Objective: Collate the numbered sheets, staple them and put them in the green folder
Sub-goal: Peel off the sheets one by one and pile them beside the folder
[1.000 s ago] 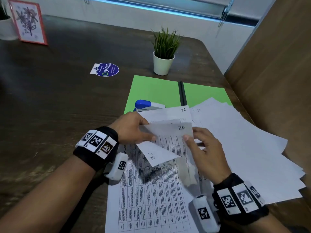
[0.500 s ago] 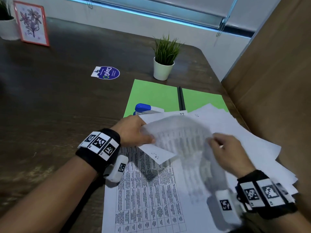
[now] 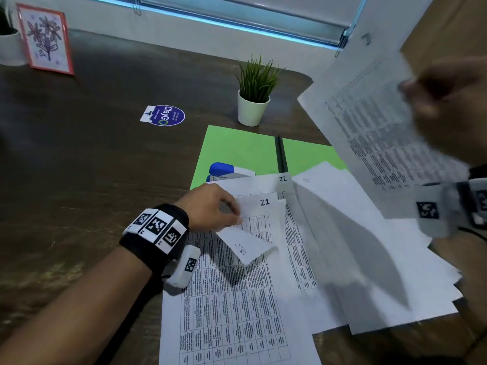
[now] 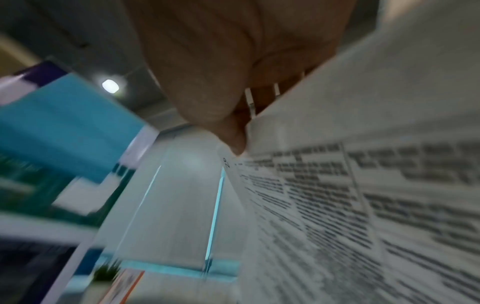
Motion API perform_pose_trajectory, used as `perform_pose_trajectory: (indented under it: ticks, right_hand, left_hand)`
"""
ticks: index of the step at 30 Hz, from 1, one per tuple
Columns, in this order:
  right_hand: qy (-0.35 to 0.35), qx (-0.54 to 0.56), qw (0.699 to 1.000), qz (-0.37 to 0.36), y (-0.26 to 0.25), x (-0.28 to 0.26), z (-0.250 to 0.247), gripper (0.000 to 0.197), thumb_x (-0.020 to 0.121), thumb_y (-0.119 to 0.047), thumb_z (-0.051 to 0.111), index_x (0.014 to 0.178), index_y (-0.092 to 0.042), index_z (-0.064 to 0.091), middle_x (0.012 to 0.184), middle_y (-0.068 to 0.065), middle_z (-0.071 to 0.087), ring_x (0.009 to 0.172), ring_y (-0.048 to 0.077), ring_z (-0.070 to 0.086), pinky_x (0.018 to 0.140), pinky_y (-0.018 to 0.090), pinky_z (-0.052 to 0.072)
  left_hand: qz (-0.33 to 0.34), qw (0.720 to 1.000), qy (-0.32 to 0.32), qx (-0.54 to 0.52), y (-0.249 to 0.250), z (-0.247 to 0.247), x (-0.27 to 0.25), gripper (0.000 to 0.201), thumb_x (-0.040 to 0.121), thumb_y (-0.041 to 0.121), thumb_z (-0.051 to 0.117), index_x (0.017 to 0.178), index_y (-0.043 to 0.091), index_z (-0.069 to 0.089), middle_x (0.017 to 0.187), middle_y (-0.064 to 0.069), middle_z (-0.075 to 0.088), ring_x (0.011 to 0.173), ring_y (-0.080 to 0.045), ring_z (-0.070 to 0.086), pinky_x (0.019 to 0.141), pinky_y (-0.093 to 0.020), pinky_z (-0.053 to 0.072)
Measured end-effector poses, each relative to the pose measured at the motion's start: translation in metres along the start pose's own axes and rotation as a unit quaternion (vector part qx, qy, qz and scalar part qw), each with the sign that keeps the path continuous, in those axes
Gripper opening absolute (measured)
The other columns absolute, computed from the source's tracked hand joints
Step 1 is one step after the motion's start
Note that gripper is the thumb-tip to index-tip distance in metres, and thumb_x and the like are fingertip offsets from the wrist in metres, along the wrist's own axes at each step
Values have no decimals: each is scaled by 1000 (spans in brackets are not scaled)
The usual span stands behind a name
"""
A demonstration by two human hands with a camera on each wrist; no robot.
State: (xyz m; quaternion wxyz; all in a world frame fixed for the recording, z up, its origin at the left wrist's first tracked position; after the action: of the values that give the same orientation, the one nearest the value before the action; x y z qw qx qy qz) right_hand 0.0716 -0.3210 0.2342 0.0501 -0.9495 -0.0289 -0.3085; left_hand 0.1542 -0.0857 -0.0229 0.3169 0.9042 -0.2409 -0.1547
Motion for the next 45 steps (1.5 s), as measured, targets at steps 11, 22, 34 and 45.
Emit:
perform_pose_trajectory:
  ticks: [11,22,34,45]
  right_hand:
    - [-407,-151,901,-15,-5,-104,231,23,91,-29,47,77,-13,54,91,13,64,86,32,61,69,29,38]
    - [-369,5,903,222,95,-115,262,38,87,-22,55,52,-12,43,53,7,48,62,30,56,51,27,33]
    - [-195,376,864,270,29,-134,225,33,93,-24,65,71,0,64,55,2,54,55,17,50,59,28,43]
    - [-263,560,765,176,-54,-166,223,16,93,-31,64,83,-25,74,75,-7,67,65,5,54,59,17,41]
  left_hand:
    - [6,997,3,-76,0,4,-1,56,85,23,76,132,45,56,113,10,66,104,-5,62,91,-23,50]
    - [23,997,13,-73,0,1,1,24,87,22,74,108,32,71,101,18,69,94,1,63,82,-24,50]
    - [3,999,0,-45,-8,4,3,18,87,39,73,89,21,77,83,6,74,75,-9,67,65,-27,55]
    - [-3,999,-7,-36,-6,6,0,50,93,50,63,58,15,61,45,10,46,41,-6,38,48,-23,31]
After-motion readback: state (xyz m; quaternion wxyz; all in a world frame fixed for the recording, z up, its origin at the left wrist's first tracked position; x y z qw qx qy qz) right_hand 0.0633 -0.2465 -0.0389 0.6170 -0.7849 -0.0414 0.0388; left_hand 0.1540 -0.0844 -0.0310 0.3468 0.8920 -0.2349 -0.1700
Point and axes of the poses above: each hand's wrist, its own x-axis towards the middle knuckle, its own z-axis out of the palm, y = z × x, the point moved 9 cm from there along x, towards the middle knuckle
